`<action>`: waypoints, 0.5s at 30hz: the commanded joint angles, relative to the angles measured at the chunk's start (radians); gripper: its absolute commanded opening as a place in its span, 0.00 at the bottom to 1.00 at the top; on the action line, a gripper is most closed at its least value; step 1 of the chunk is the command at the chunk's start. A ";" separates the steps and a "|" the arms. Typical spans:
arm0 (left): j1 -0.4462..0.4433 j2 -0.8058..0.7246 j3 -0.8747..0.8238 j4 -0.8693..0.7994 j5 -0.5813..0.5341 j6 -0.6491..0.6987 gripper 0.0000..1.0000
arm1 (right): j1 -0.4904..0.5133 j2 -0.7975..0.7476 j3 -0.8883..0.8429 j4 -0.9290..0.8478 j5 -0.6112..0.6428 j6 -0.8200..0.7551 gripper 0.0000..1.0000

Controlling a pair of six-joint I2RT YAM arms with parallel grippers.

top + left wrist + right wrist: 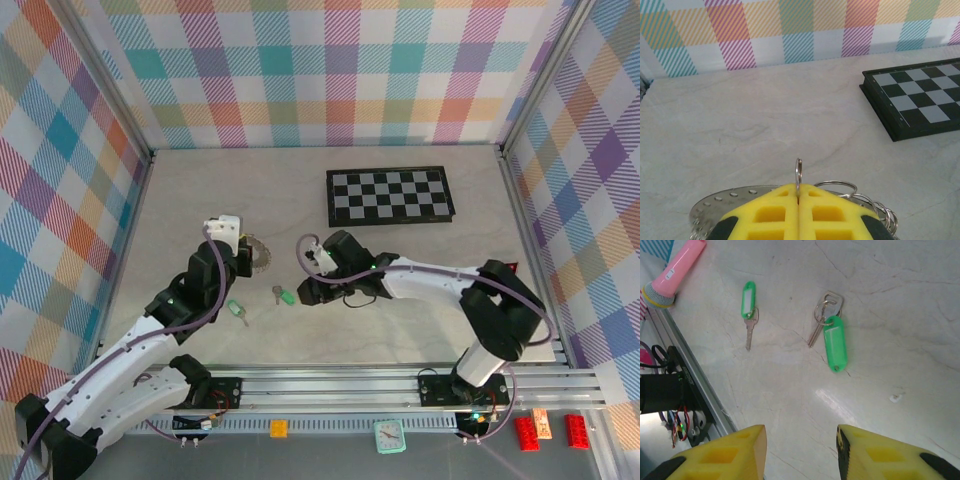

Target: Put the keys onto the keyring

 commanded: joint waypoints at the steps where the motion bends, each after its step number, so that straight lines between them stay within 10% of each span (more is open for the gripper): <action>1: 0.019 -0.033 0.018 -0.018 -0.042 -0.041 0.00 | 0.009 0.081 0.081 -0.078 -0.055 0.061 0.41; 15: 0.044 -0.091 0.009 -0.064 -0.073 -0.049 0.00 | 0.026 0.311 0.299 -0.231 -0.036 0.065 0.38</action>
